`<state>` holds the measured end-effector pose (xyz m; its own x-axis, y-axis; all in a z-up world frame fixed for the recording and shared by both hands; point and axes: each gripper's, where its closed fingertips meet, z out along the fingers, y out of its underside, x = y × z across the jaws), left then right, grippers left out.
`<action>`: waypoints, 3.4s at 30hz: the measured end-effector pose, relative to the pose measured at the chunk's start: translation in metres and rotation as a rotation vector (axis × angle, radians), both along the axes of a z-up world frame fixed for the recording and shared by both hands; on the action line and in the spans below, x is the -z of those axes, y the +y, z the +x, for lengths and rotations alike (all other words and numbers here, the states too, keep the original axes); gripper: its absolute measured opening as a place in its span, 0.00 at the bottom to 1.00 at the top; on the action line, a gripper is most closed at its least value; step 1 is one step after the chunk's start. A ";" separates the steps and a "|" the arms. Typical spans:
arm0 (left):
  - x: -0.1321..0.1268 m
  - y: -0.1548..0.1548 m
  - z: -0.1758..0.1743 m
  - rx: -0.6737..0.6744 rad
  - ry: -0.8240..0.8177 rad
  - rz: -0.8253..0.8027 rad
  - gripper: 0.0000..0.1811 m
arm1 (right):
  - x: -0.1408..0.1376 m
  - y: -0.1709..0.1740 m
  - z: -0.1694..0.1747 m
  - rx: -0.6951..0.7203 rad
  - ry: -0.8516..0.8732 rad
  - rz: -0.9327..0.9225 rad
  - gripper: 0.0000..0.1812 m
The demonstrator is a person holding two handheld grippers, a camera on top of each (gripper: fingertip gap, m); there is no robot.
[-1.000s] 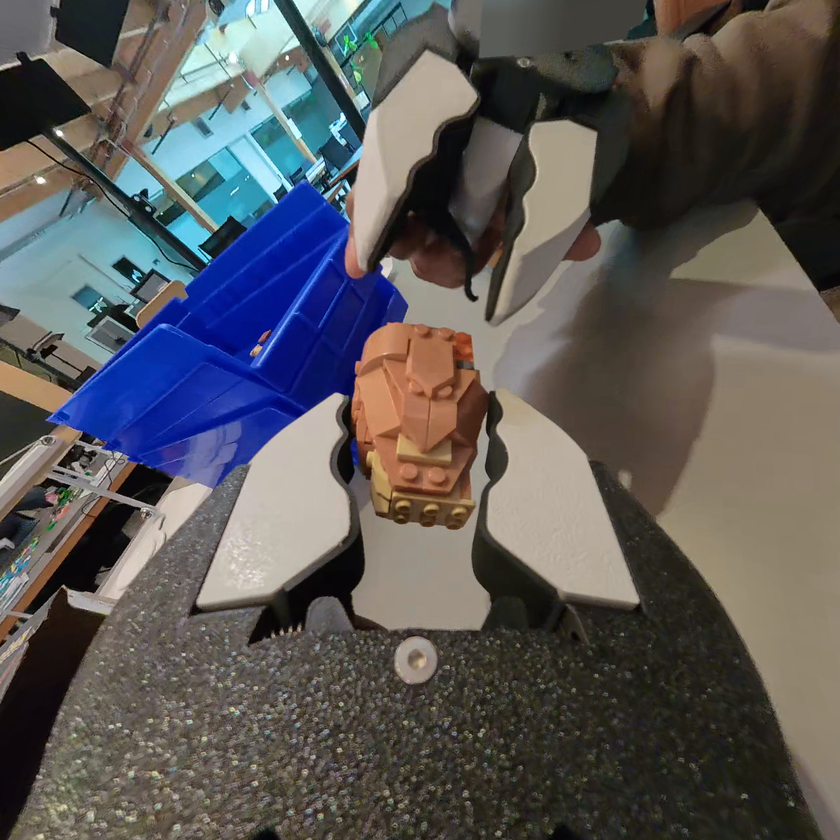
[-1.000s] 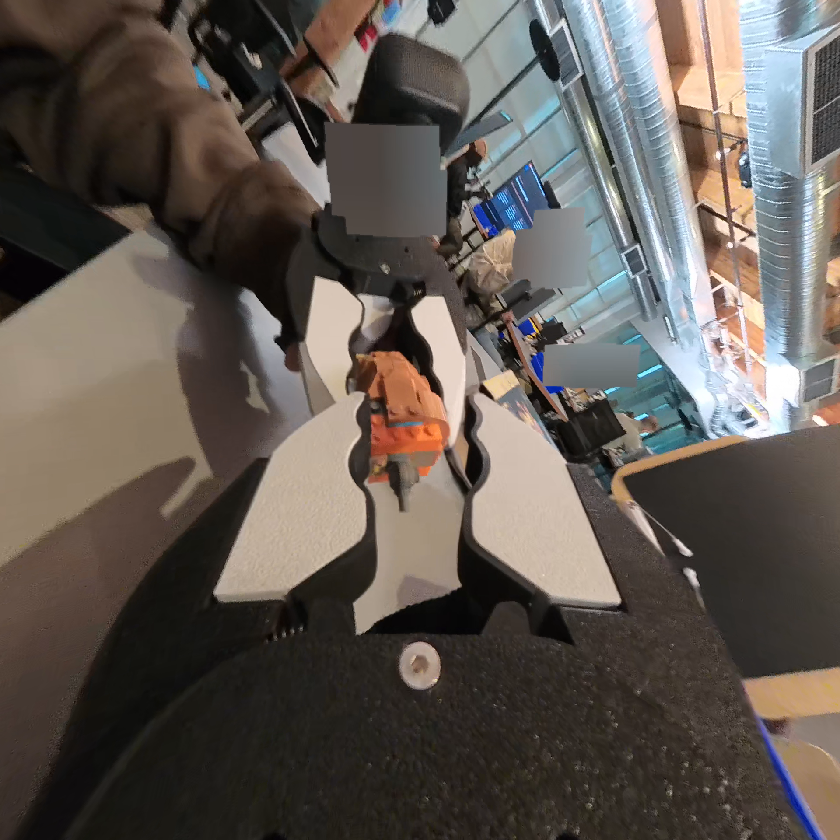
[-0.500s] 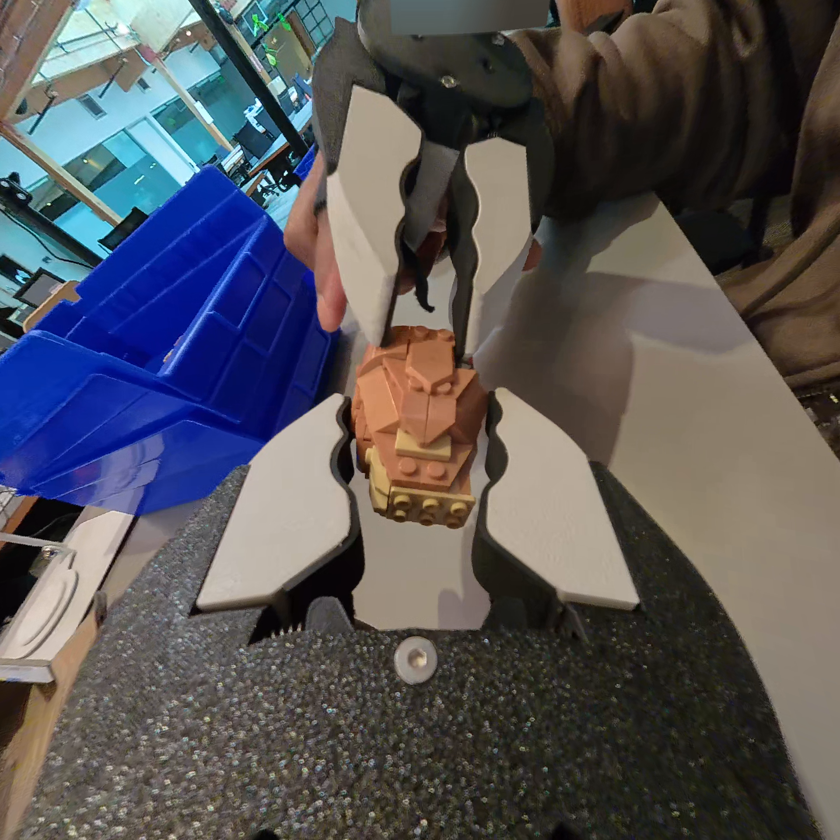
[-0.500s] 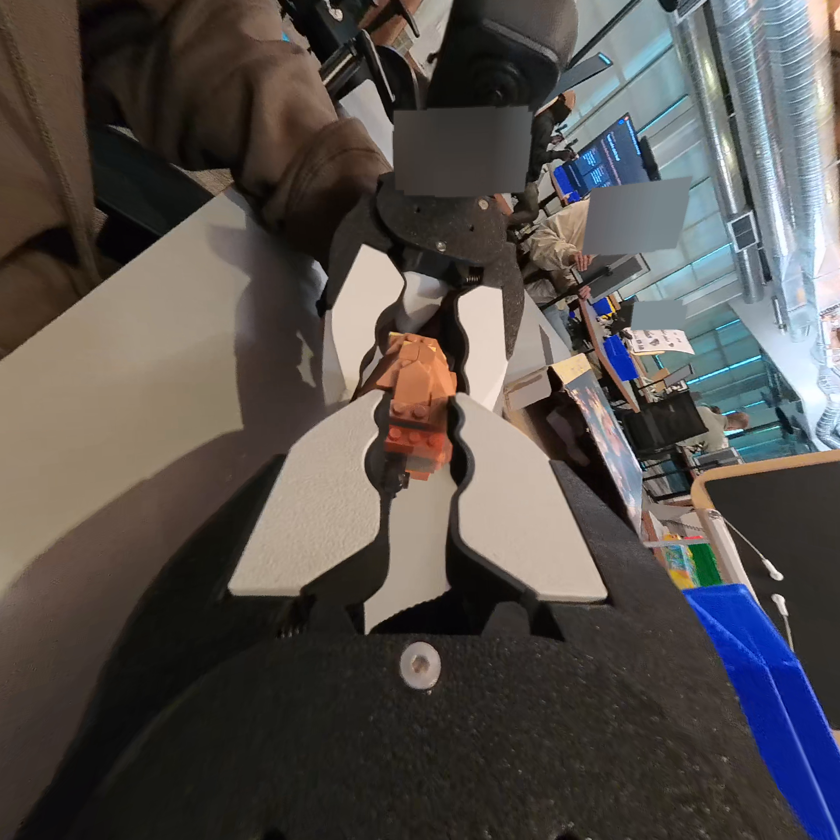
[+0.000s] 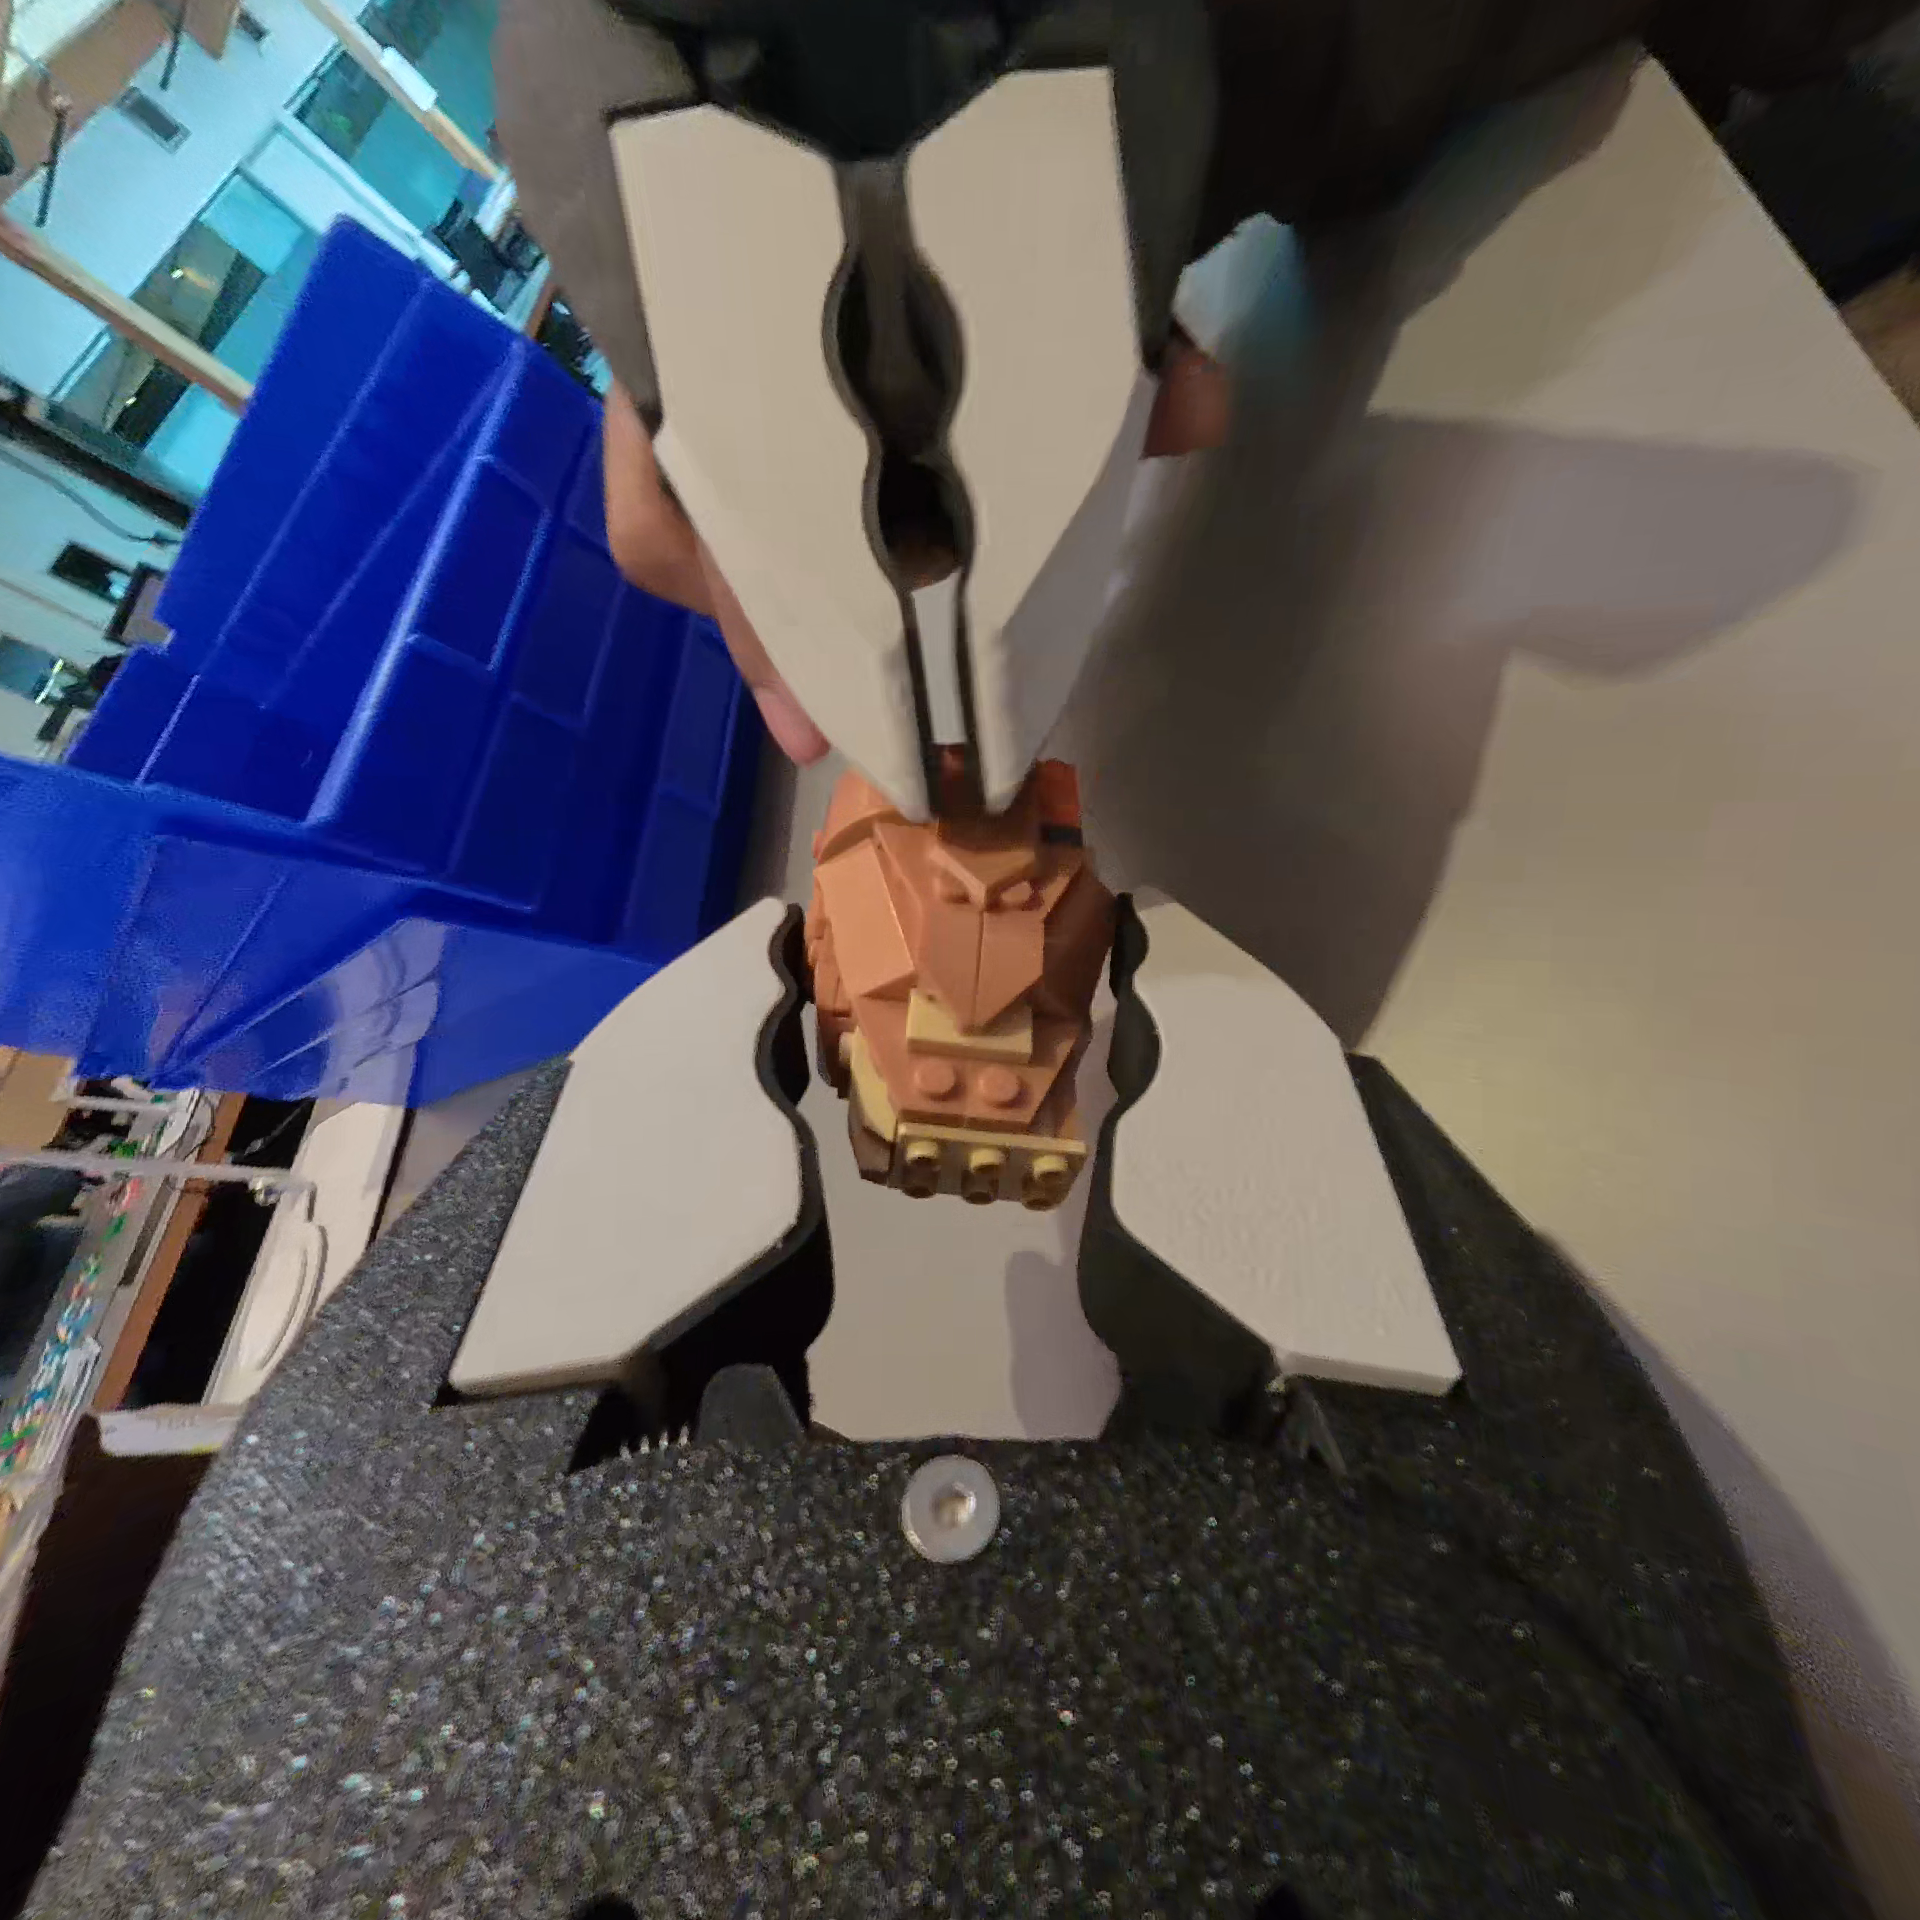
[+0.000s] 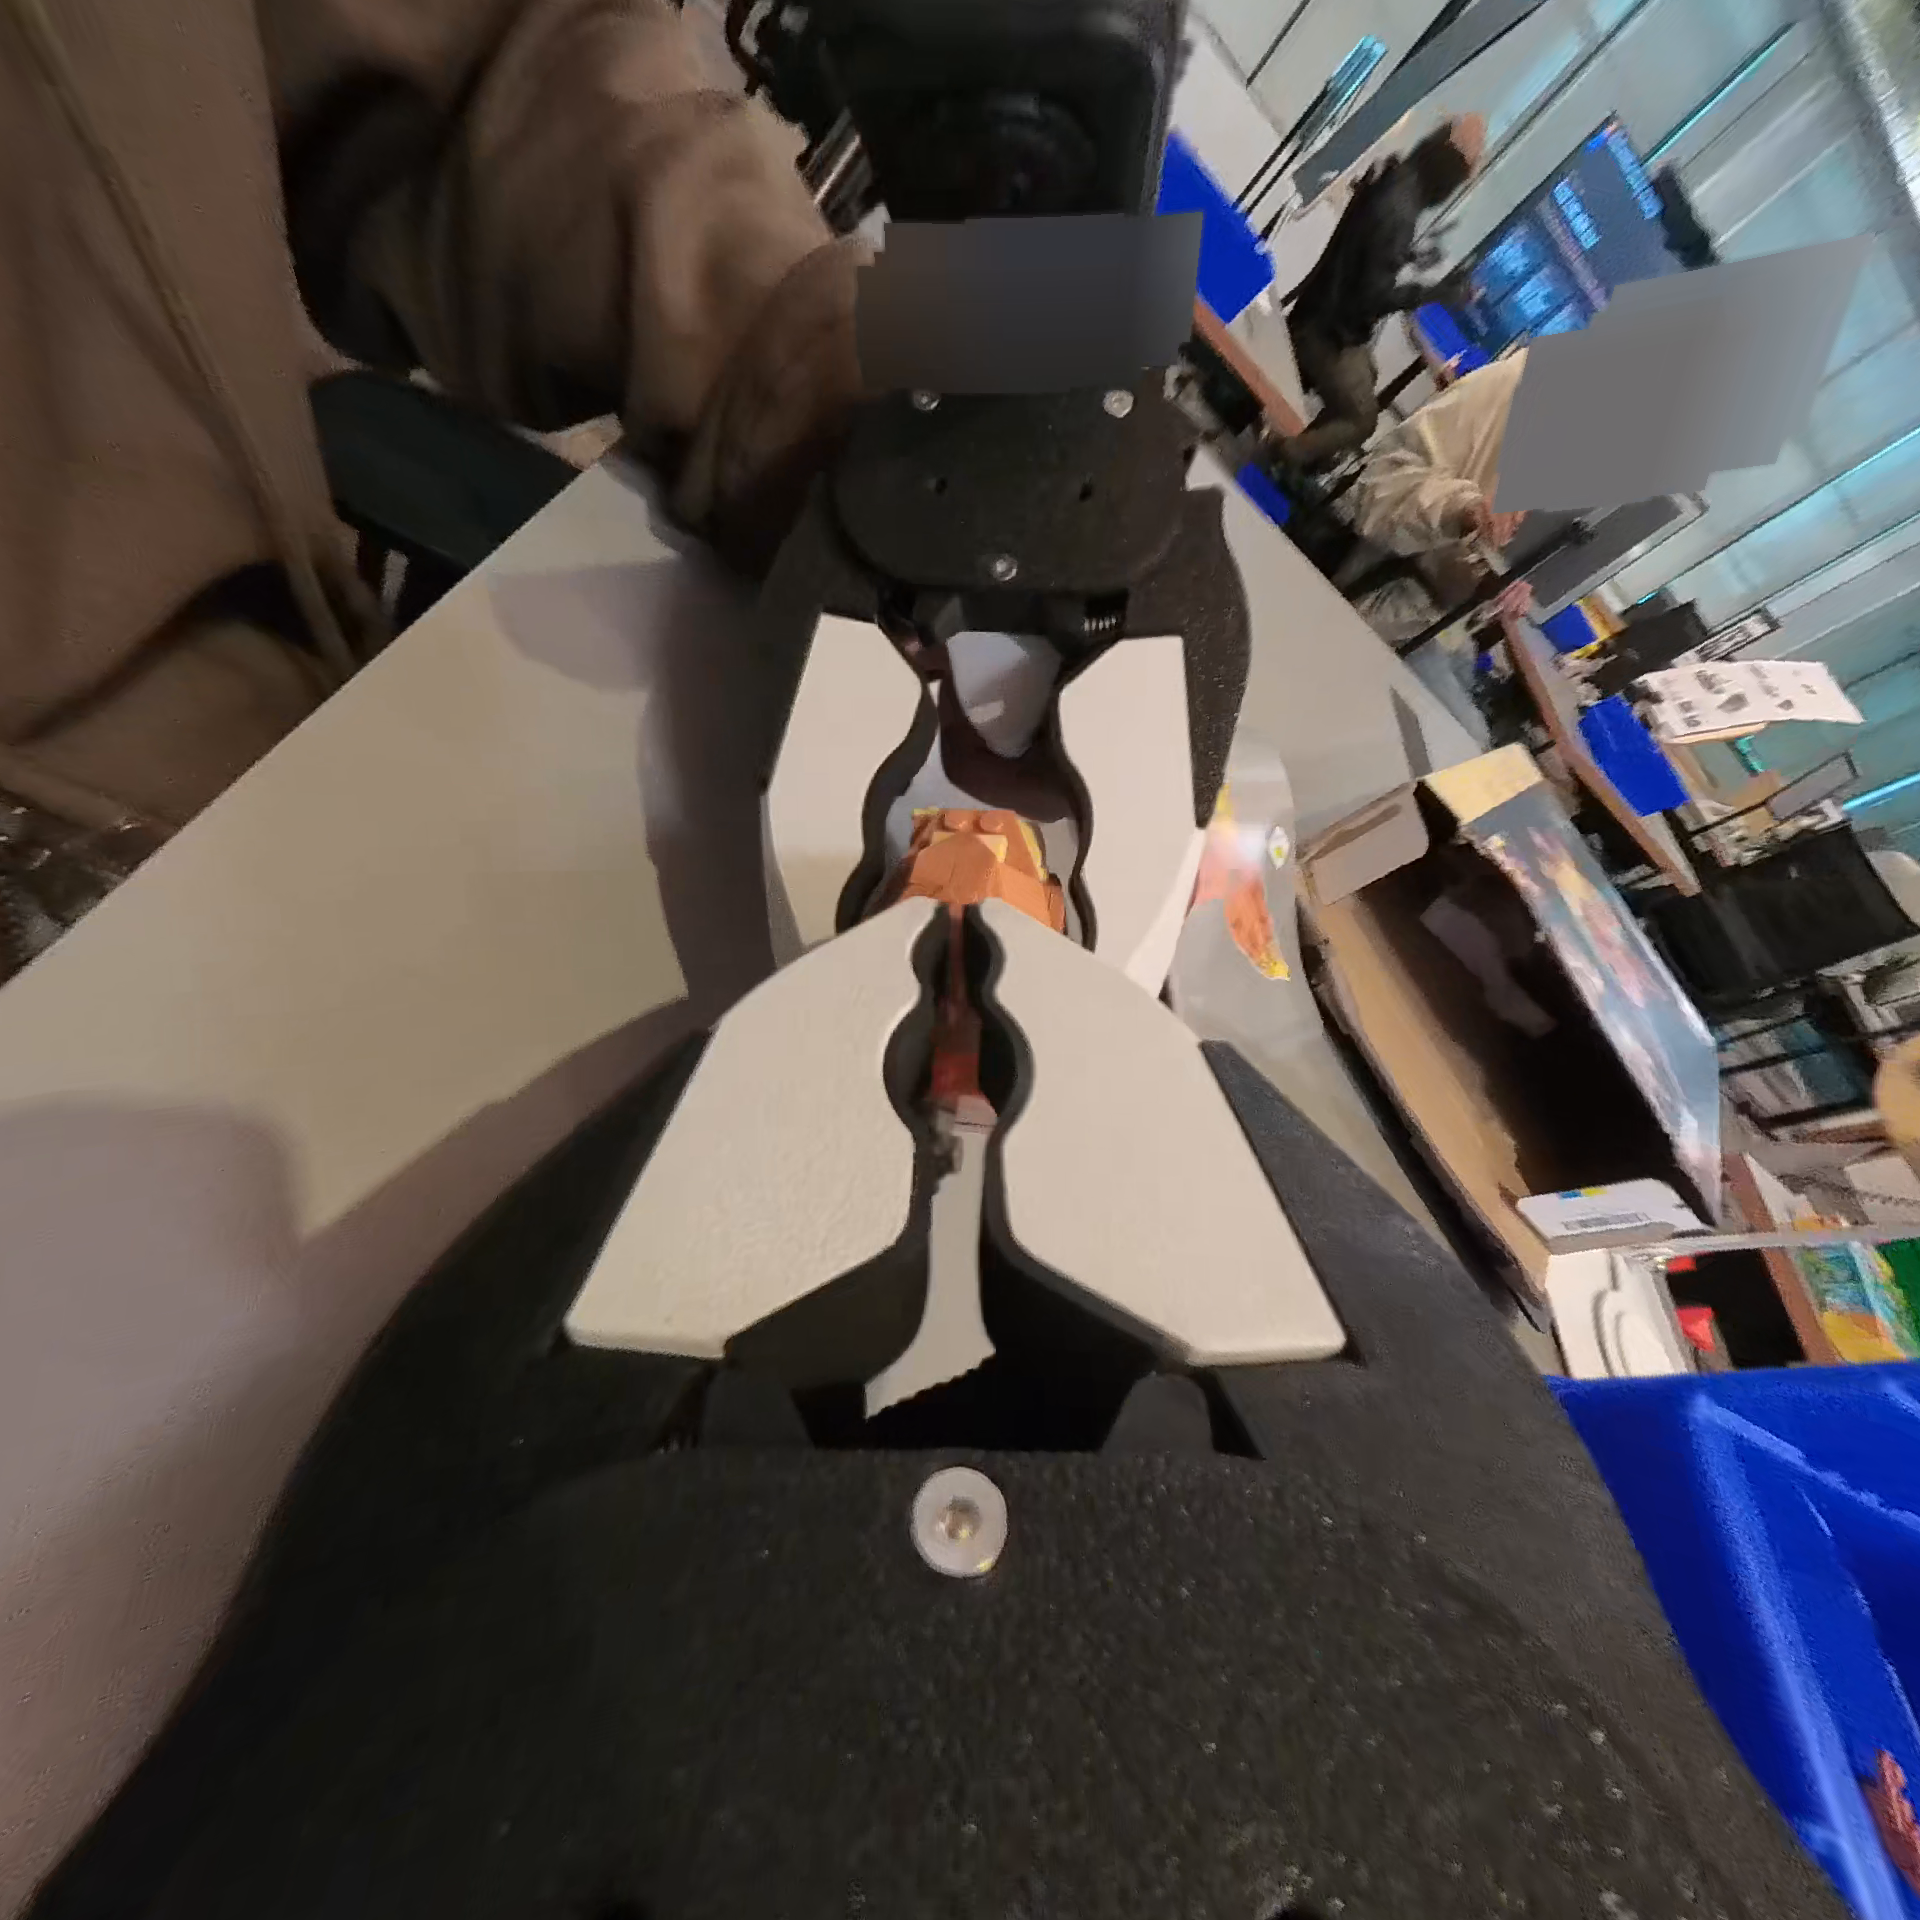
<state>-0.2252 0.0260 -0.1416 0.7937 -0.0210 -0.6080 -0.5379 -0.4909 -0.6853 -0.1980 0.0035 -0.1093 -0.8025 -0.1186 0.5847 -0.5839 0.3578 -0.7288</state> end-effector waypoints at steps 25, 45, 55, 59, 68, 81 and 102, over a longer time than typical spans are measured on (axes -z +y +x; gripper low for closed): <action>-0.124 -0.048 0.012 0.346 -0.648 0.800 0.31 | -0.053 0.006 -0.017 0.146 0.261 -0.304 0.14; -0.135 -0.061 0.007 0.409 -0.781 0.913 0.31 | -0.047 -0.006 -0.012 0.155 0.292 -0.285 0.13; -0.136 -0.062 0.005 0.405 -0.784 0.920 0.31 | -0.045 -0.008 -0.014 0.171 0.300 -0.278 0.13; -0.135 -0.061 0.005 0.402 -0.784 0.918 0.31 | -0.051 -0.007 -0.016 0.184 0.191 -0.321 0.13; -0.117 -0.044 0.009 0.346 -0.697 0.793 0.31 | -0.078 -0.014 -0.011 0.127 -0.353 -0.477 0.22; -0.110 -0.038 0.009 0.320 -0.675 0.746 0.31 | -0.061 -0.018 -0.020 0.201 -0.268 -0.394 0.23; -0.103 -0.038 -0.030 -0.133 -0.015 0.647 0.31 | -0.017 -0.003 -0.073 0.540 0.328 -0.097 0.19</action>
<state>-0.2552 -0.0121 -0.0384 0.7729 0.4434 -0.4540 -0.4893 -0.0391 -0.8712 -0.2715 0.0001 -0.0922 -0.5119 0.3179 0.7981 -0.5383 0.6053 -0.5864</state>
